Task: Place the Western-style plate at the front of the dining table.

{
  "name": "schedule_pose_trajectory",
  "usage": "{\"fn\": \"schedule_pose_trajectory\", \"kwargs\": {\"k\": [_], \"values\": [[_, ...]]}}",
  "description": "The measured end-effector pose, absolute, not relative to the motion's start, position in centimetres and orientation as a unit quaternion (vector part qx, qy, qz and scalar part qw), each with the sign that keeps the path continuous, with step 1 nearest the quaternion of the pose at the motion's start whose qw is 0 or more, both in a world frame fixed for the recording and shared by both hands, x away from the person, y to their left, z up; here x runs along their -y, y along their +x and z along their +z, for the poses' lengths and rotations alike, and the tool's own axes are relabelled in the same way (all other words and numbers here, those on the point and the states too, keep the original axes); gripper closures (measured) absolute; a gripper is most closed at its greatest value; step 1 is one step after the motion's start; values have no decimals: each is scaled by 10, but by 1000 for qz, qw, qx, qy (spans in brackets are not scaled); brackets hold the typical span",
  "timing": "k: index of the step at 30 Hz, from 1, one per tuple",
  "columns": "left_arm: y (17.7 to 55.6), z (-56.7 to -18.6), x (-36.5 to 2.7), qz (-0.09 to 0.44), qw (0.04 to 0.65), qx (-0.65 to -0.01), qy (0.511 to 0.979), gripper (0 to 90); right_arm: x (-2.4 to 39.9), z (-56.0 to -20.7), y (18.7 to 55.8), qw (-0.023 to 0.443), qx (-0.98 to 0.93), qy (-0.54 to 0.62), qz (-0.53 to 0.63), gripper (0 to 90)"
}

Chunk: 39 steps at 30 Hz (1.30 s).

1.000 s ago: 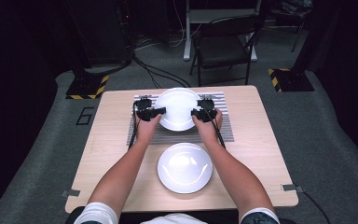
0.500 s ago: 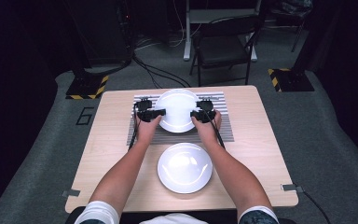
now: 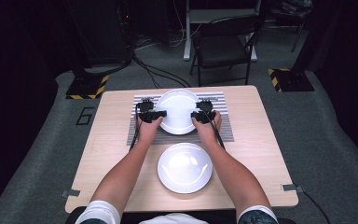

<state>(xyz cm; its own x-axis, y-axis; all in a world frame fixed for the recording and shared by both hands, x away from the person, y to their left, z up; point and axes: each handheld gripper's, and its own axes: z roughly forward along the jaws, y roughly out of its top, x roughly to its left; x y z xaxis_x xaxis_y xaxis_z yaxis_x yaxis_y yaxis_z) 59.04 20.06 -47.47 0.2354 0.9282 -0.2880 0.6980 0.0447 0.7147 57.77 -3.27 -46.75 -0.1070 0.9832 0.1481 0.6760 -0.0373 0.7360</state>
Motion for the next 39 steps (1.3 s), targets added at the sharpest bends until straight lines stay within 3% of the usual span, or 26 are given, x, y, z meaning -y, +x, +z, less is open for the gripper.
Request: {"fn": "schedule_pose_trajectory", "kwargs": {"k": [39], "values": [[597, -490, -197, 144, 371, -604, 691, 542, 31, -488, 586, 212, -669, 642, 310, 568]]}}
